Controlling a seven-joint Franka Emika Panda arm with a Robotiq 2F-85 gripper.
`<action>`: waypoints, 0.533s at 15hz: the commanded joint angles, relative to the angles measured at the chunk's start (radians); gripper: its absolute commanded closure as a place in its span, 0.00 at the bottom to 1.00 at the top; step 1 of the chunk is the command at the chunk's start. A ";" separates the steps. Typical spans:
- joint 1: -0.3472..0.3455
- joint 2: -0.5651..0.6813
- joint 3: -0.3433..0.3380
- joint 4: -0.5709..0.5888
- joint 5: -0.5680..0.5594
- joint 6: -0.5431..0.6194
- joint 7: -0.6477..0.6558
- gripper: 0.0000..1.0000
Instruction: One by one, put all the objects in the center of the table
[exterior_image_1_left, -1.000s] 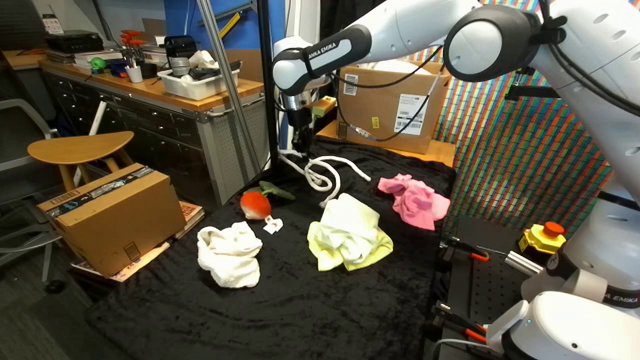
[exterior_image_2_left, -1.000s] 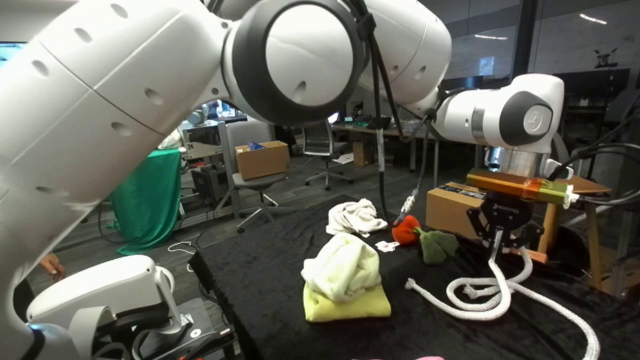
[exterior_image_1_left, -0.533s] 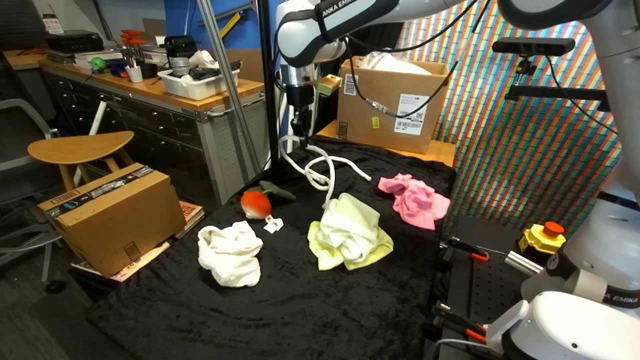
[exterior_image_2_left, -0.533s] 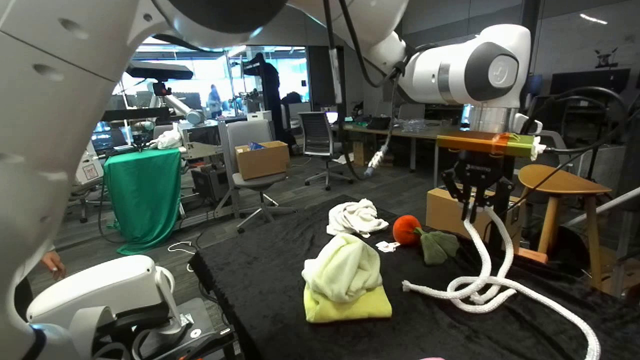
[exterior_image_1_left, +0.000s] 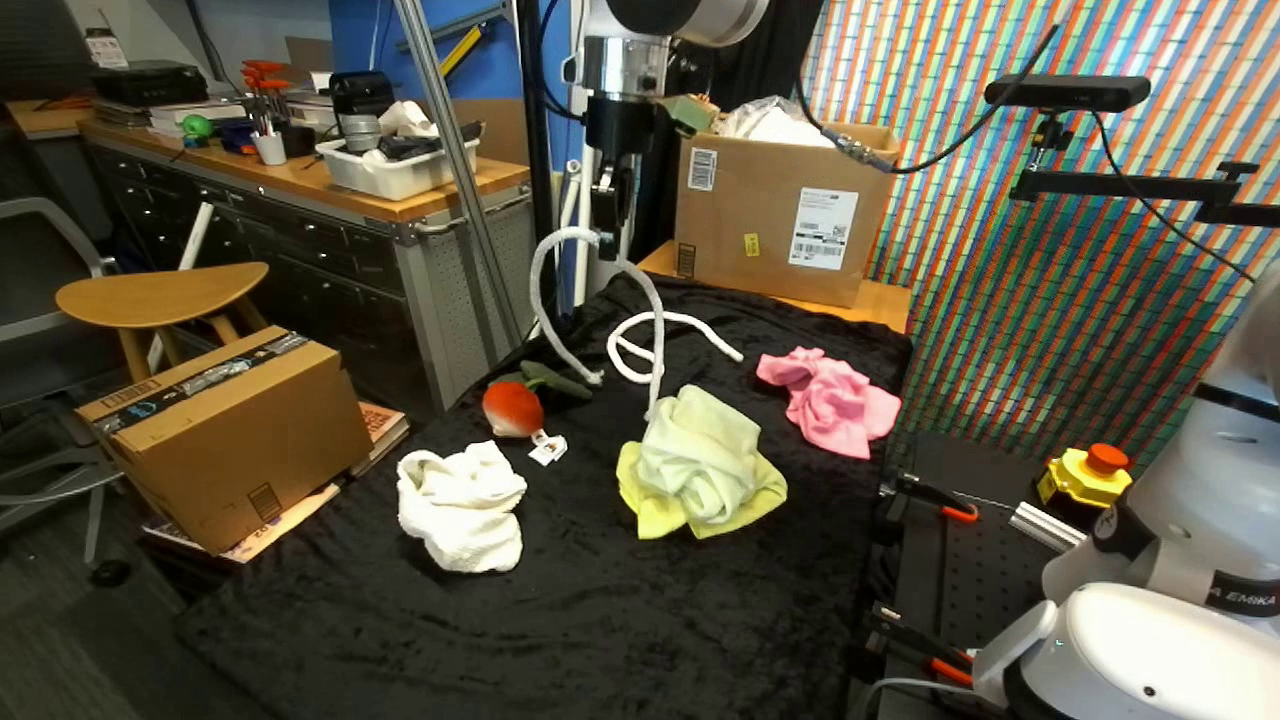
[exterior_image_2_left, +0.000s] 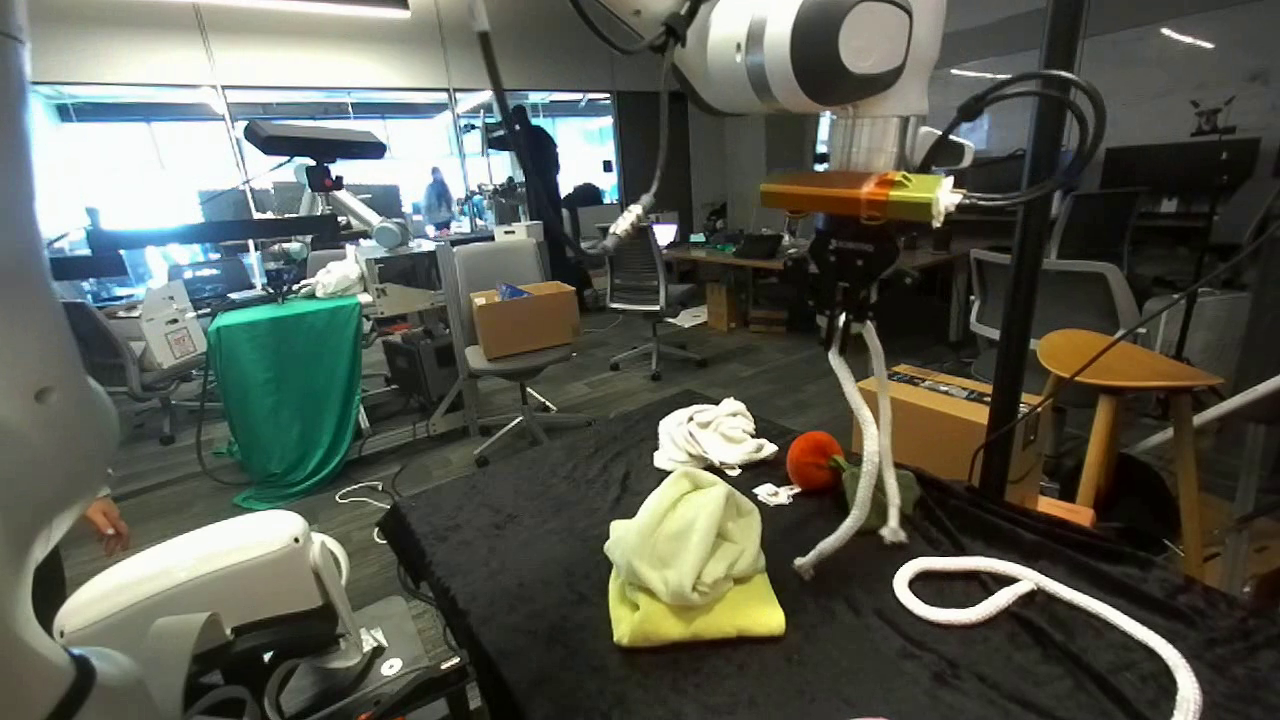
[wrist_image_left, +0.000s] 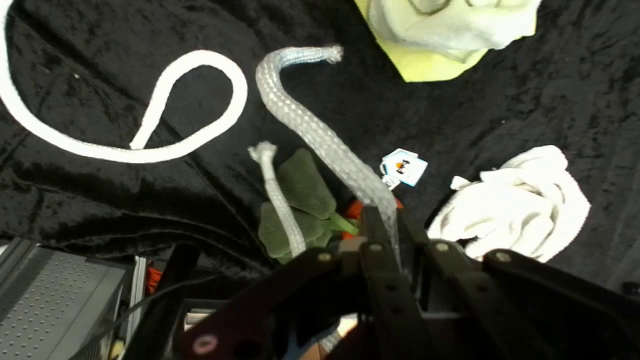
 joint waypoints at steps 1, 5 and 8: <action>0.029 -0.251 -0.012 -0.218 0.087 0.066 -0.061 0.93; 0.087 -0.443 -0.040 -0.318 0.140 0.030 -0.104 0.93; 0.142 -0.548 -0.058 -0.381 0.146 0.021 -0.107 0.93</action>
